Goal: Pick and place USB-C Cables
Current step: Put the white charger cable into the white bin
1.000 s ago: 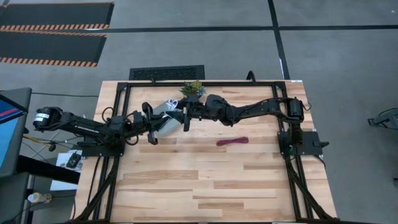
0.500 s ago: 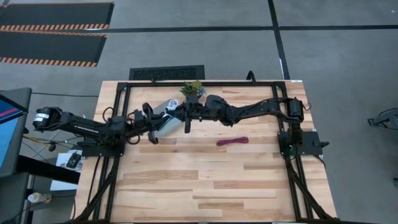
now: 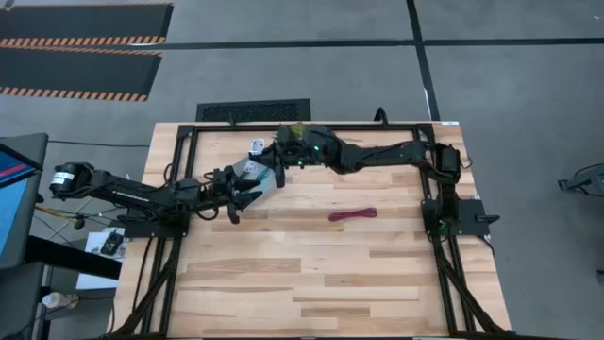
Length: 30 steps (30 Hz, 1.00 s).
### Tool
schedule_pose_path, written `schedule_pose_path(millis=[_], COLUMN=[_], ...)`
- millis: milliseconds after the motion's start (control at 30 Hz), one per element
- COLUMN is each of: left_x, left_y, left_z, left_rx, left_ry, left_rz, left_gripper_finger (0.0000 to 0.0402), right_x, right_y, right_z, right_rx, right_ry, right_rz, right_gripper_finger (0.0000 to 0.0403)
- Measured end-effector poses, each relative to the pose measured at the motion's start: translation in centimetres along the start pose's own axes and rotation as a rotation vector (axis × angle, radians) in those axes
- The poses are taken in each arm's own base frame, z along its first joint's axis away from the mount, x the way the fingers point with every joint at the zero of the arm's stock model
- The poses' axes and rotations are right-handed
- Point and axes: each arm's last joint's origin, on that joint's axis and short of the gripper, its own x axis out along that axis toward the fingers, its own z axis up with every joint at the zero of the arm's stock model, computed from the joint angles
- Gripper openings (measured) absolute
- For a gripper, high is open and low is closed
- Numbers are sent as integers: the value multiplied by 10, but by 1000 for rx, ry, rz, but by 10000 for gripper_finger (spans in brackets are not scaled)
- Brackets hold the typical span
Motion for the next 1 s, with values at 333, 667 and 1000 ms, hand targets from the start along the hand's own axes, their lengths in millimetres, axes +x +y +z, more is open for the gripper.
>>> schedule_pose_path(millis=[333, 667, 1000], left_x=[-28, -68, -91], left_y=[-1, -2, 1], left_z=[4, 30, 48], left_rx=[-138, -133, -87], left_ry=[174, -10, -210], left_rz=[-113, -158, -166], left_gripper_finger=[154, 101, 77], right_x=[0, 32, 72], right_y=[4, -9, -24], right_z=[29, -34, -92], right_rx=[-283, -300, -421], right_ry=[295, 372, 530], right_rz=[-140, -286, -417], right_gripper_finger=[17, 17, 17])
